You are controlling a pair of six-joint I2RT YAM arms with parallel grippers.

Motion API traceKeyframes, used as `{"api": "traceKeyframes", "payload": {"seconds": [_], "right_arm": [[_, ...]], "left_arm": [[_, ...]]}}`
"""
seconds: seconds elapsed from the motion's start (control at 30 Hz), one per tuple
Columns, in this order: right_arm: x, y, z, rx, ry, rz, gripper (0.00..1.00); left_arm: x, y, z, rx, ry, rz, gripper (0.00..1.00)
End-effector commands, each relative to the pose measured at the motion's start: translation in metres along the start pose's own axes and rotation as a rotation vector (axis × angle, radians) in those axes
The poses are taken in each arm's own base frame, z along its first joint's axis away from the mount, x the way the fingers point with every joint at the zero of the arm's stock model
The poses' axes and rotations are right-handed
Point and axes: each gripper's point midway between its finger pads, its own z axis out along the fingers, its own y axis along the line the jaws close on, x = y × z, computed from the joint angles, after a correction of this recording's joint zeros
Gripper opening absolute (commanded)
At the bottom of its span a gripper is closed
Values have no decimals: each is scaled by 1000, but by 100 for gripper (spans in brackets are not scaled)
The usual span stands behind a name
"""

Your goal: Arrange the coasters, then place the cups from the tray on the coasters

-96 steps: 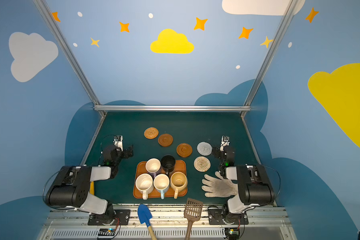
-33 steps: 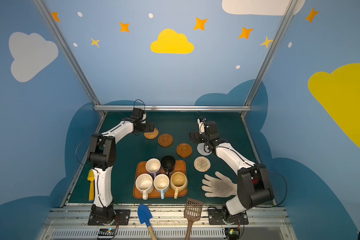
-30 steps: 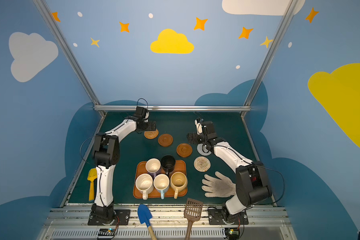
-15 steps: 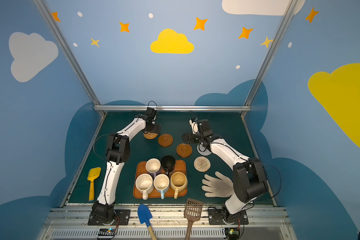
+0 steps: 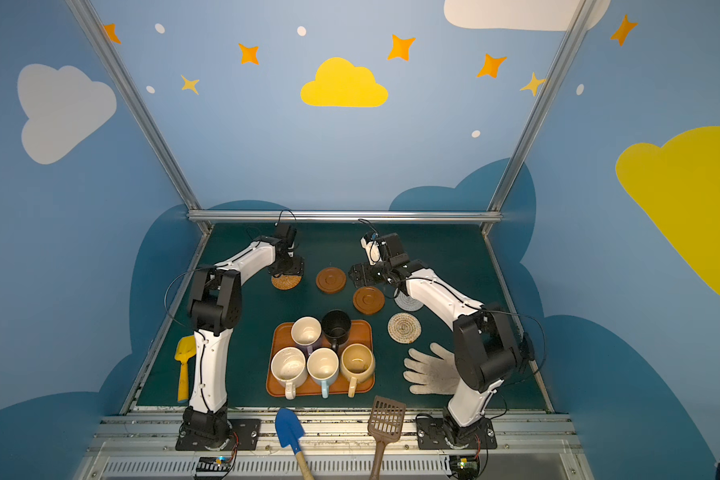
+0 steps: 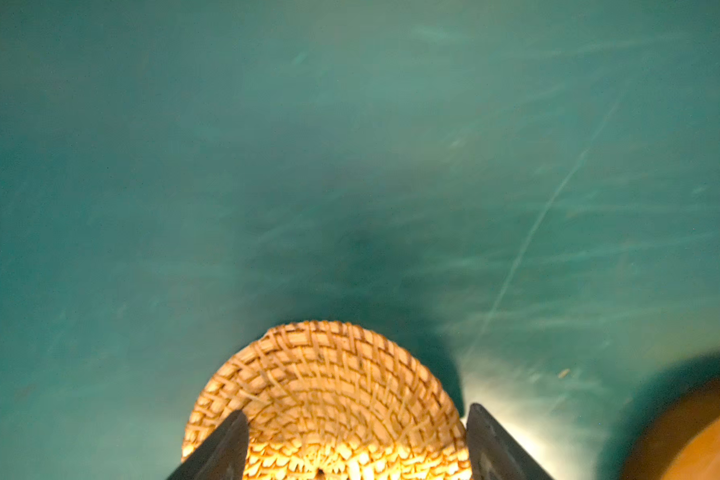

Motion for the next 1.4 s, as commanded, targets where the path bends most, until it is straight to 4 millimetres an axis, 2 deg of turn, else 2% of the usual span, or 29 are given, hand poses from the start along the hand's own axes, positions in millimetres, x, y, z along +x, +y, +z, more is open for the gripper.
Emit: {"api": "traceKeyframes", "payload": {"seconds": [0.0, 0.3, 0.43, 0.53, 0.67, 0.8, 0.93, 1.03, 1.13, 1.2, 1.37], "right_arm": [[1, 13, 13, -24, 49, -17, 95], [1, 25, 55, -18, 128, 0, 94], [3, 22, 75, -4, 166, 11, 93], [3, 22, 84, -4, 178, 18, 92], [1, 21, 90, 1, 183, 35, 91], [-4, 20, 78, 9, 176, 43, 91], [-10, 15, 49, 41, 146, 33, 91], [-7, 2, 29, 84, 135, 54, 91], [8, -18, 13, 131, 173, 103, 91], [19, -29, 5, 163, 194, 126, 89], [58, -51, -9, 226, 295, 185, 82]], "left_arm": [[37, 9, 6, -8, 107, -44, 79], [59, 27, -5, -30, 118, -113, 79], [63, 36, -11, -24, 103, -153, 79], [62, 35, -16, -8, 91, -150, 80], [58, 34, -26, 11, 72, -154, 80], [37, 30, -53, 32, 12, -144, 84], [12, -1, -82, 142, -63, -91, 91], [1, -28, -89, 219, -77, -60, 96], [-5, -67, -84, 288, -71, 41, 98], [-2, -89, -73, 295, -39, 101, 98], [2, -121, -51, 298, 2, 172, 99]]}}
